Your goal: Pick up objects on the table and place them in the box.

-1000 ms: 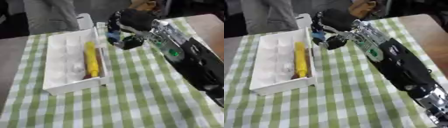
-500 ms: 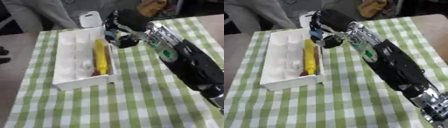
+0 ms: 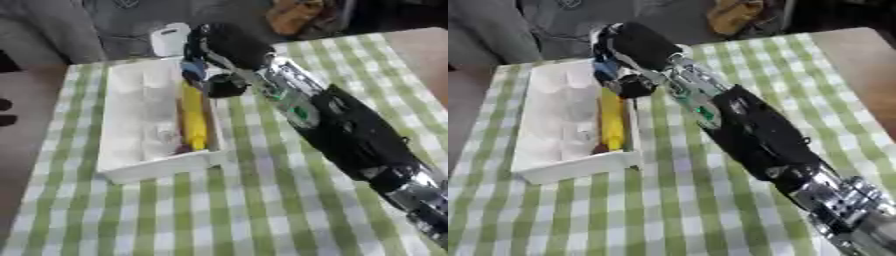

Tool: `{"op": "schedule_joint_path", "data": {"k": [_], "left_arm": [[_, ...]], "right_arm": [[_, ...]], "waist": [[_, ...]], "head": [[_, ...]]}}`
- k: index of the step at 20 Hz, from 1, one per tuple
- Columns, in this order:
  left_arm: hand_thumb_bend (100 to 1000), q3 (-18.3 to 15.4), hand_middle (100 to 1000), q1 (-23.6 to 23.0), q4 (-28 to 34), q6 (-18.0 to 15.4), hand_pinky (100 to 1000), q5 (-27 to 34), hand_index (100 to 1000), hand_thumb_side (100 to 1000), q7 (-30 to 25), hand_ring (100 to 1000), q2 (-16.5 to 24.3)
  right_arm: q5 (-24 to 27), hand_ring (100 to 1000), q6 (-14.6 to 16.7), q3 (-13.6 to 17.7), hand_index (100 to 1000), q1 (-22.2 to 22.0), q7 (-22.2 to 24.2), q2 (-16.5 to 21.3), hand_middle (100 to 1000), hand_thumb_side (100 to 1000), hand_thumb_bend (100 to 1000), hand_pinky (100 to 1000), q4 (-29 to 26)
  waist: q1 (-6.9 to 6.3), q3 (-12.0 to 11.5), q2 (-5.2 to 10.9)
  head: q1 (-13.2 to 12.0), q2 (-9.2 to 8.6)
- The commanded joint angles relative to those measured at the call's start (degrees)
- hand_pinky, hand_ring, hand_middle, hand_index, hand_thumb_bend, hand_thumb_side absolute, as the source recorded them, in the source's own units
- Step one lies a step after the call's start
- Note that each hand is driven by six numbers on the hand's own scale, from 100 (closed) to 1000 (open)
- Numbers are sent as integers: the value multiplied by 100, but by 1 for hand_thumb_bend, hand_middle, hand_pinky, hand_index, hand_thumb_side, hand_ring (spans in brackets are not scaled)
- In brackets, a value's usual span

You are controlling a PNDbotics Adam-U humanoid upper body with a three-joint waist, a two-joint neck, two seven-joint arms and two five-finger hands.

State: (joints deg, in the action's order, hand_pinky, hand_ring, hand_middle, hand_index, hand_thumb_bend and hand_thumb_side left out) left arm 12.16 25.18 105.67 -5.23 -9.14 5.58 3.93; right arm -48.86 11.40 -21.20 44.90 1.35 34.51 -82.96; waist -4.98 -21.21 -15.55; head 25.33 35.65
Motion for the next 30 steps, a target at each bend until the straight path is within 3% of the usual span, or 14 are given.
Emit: {"op": "schedule_joint_path", "data": {"k": [1,10,15,18,19,21,22,23,24,25,30], "left_arm": [[100,6,616,74,126,-5,724,28,749,801,-29,1000,25],[100,16,616,68,147,-7,724,47,749,801,-28,1000,12],[100,30,616,77,162,-4,724,58,749,799,-45,1000,6],[100,31,616,77,164,-2,723,59,749,798,-47,1000,2],[100,32,616,79,165,-2,723,58,749,798,-48,1000,1],[100,32,616,78,165,-1,723,57,749,799,-48,1000,-1],[100,32,616,77,164,0,723,56,749,799,-47,1000,-1],[100,33,616,78,165,0,723,58,749,799,-47,1000,-2],[100,35,616,80,166,-1,723,59,749,799,-49,1000,-3],[100,36,616,83,168,-1,723,59,749,798,-50,1000,-4],[100,36,616,76,166,3,723,57,749,799,-48,1000,-10]], "right_arm": [[7,452,224,-62,352,116,49,-38,227,100,100,574,53],[65,449,565,-248,350,112,179,-375,227,100,100,569,339],[143,454,709,-327,356,135,287,-495,236,100,100,573,390],[226,495,835,-376,408,127,429,-519,307,100,100,607,360],[269,597,911,-408,583,119,524,-527,477,120,100,696,343],[350,757,1123,-482,797,102,860,-524,717,163,100,827,299],[388,757,1221,-487,797,99,1054,-520,717,163,100,827,274],[418,886,1309,-501,944,94,1250,-514,903,483,100,936,248],[437,891,1383,-508,949,90,1446,-510,911,500,100,940,222],[462,925,1430,-498,988,84,1600,-508,963,623,100,964,200],[523,956,1389,-414,1000,65,1715,-479,994,699,100,983,91]], "waist": [[93,-19,-10],[73,1,-26],[67,-14,-21],[66,-21,-17],[66,-26,-18],[66,-29,-20],[64,-27,-20],[63,-25,-21],[61,-22,-23],[59,-19,-24],[55,8,-21]], "head": [[77,-89],[172,-125],[87,-76],[41,-49],[-7,-28],[-118,16],[-157,30],[-270,63],[-375,93],[-523,141],[-911,273]]}}
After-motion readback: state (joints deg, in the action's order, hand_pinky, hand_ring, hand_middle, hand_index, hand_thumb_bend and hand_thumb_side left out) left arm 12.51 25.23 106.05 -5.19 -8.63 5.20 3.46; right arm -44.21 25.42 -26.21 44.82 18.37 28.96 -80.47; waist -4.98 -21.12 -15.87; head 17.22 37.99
